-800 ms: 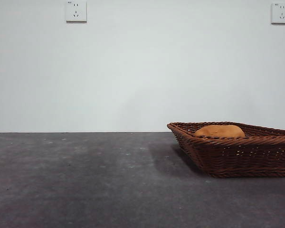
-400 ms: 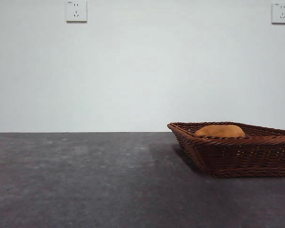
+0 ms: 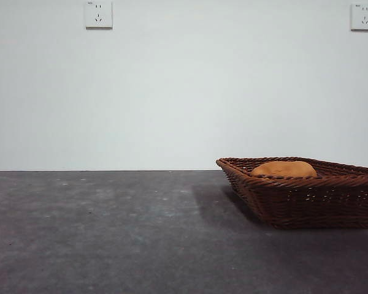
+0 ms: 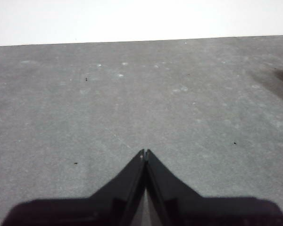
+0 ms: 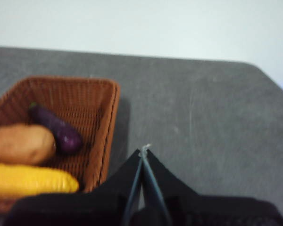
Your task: Help me put the vegetables on the table into the basket
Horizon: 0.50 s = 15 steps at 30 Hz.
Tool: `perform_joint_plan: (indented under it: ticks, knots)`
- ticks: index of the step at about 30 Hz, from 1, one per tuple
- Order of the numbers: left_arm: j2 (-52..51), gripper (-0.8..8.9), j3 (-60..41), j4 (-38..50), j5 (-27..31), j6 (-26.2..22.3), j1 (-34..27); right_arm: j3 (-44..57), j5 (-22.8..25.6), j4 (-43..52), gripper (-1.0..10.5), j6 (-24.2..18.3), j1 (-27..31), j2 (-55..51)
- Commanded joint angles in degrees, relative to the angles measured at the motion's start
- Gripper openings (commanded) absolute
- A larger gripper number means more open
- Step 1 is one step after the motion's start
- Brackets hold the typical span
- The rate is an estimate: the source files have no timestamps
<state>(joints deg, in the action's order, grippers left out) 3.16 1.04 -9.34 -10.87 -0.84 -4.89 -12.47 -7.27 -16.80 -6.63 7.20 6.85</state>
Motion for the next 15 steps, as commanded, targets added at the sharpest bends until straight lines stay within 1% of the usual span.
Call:
perform_joint_plan:
  ticks: [1, 5, 7, 15]
  knots:
    - [0.0, -0.04, -0.6, 0.4, 0.0, 0.3, -0.2, 3.9, 0.3, 0.5, 0.0, 0.9, 0.0, -3.0]
    - [0.0, -0.04, -0.6, 0.4, 0.0, 0.3, -0.2, 8.2, 0.5, 0.6, 0.0, 2.1, 0.0, -6.4]
    - [0.0, -0.04, -0.6, 0.4, 0.0, 0.3, -0.2, 9.6, 0.5, 0.5, 0.0, 2.1, 0.0, -6.4]
    - [0.5, -0.04, -0.6, 0.4, 0.0, 0.3, -0.2, 9.8, 0.7, 1.4, 0.0, 2.1, 0.0, -6.4]
